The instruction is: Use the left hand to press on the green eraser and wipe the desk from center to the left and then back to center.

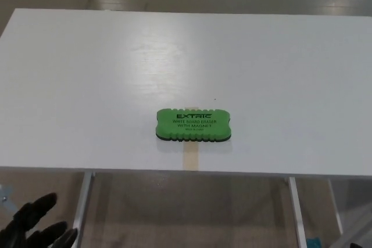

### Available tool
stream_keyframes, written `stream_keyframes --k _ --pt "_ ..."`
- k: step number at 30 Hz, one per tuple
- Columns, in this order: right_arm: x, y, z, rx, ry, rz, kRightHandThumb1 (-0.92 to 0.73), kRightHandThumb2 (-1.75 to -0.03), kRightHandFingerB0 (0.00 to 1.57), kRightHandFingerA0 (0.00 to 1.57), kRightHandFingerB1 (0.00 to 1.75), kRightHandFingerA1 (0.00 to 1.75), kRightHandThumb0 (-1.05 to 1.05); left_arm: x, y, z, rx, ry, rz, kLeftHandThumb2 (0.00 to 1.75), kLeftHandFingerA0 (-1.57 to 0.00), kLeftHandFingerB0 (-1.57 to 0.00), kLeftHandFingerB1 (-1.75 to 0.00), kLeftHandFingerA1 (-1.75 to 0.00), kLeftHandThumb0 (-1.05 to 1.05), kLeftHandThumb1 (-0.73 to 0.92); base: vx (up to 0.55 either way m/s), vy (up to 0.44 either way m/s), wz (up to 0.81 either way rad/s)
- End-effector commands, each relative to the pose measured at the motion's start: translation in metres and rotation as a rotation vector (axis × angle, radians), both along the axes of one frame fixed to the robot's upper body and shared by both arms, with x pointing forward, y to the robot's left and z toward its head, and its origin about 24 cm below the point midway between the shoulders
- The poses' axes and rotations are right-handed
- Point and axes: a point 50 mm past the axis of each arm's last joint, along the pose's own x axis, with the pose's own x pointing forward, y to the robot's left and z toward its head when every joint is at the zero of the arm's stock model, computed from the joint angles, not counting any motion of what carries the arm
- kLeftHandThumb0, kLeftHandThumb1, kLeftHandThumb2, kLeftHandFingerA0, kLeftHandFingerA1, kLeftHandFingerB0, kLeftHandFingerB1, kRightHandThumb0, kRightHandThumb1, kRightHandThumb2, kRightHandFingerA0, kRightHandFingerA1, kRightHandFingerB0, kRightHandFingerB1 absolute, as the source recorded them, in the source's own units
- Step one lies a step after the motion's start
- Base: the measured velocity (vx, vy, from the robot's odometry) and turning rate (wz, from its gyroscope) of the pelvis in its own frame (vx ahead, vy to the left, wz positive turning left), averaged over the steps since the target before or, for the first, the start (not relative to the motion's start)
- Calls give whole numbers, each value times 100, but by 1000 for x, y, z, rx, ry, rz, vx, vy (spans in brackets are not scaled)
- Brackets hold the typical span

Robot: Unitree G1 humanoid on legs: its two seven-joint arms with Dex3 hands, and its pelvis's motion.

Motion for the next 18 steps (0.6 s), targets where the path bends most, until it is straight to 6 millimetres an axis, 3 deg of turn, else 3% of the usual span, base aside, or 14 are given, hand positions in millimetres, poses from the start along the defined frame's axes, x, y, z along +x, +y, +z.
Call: stream_keyframes --k 1,11,12,18 --pt "-2 2 1 2 -28 -20 -75 -62 34 44 34 43 -34 -9 -41 40 -346 64 -844 66 -52 -40 -53 -61 -30 46 0 0 0" --pt "2 1 2 4 -32 -27 -75 -62 34 43 34 43 -34 -12 -61 61 -362 67 -1002 69 -54 -40 -57 -63 -32 48 0 0 0" --pt "2 1 2 3 -34 -25 -75 -62 34 44 34 43 -34 -12 -62 63 -365 63 -1011 56 -59 -42 -53 -60 -25 57 0 0 0" --pt "2 0 3 -2 -38 -18 -75 -62 34 44 34 43 -34 -15 -65 69 -364 58 -1045 56 -62 -42 -54 -62 -26 58 0 0 0"
